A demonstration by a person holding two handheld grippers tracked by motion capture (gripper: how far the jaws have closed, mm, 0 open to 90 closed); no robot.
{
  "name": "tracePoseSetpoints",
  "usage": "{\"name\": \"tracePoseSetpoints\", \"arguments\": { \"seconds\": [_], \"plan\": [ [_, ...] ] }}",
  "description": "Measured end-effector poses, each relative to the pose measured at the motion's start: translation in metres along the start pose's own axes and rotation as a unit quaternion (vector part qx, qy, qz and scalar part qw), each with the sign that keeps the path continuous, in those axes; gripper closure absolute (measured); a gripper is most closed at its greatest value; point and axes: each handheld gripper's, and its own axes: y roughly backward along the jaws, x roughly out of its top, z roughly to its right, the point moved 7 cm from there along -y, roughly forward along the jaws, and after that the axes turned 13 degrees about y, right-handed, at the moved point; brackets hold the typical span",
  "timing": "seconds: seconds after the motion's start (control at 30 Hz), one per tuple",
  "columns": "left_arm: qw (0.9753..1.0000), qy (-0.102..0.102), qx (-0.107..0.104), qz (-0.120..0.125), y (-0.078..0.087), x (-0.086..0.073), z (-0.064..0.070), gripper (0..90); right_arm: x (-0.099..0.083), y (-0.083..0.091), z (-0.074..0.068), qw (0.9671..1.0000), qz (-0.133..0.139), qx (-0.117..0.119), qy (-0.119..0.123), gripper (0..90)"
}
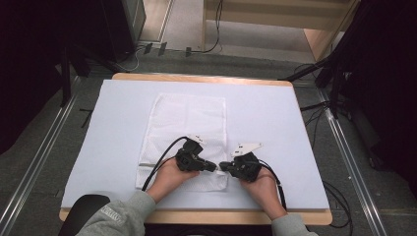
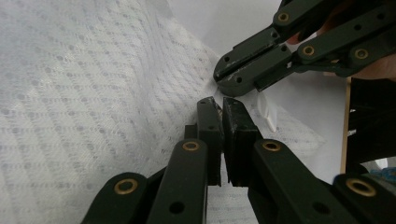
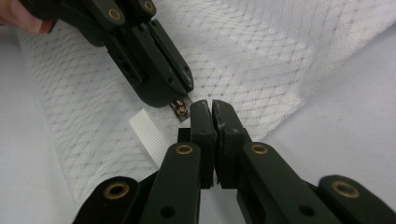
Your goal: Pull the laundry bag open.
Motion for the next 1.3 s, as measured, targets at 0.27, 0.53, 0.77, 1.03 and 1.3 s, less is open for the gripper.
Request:
{"name": "tracePoseSetpoints", "arguments": {
  "seconds": [0.27, 0.53, 0.77, 1.03, 1.3],
  "plan": [
    [0.9996, 0.017, -0.014, -0.016, 0.011, 0.000, -0.007, 87.9, -0.001, 0.000, 0.000, 1.0000, 0.003, -0.001, 0.005, 90.0],
    [0.9992, 0.026, -0.017, -0.025, 0.017, -0.001, -0.010, 88.0, -0.002, 0.001, 0.000, 1.0000, 0.002, 0.000, 0.003, 90.0],
    [0.9993, 0.024, -0.009, -0.029, 0.030, -0.004, -0.013, 88.0, -0.002, 0.001, 0.000, 1.0000, 0.001, 0.002, 0.002, 90.0],
    [0.9990, 0.025, -0.013, -0.033, 0.037, -0.009, -0.015, 88.0, -0.001, 0.000, 0.001, 1.0000, 0.000, 0.008, 0.004, 90.0],
    [0.9989, 0.030, -0.010, -0.034, 0.047, -0.011, -0.018, 88.0, -0.001, 0.000, 0.002, 0.9999, -0.001, 0.013, 0.004, 90.0]
  ]
}}
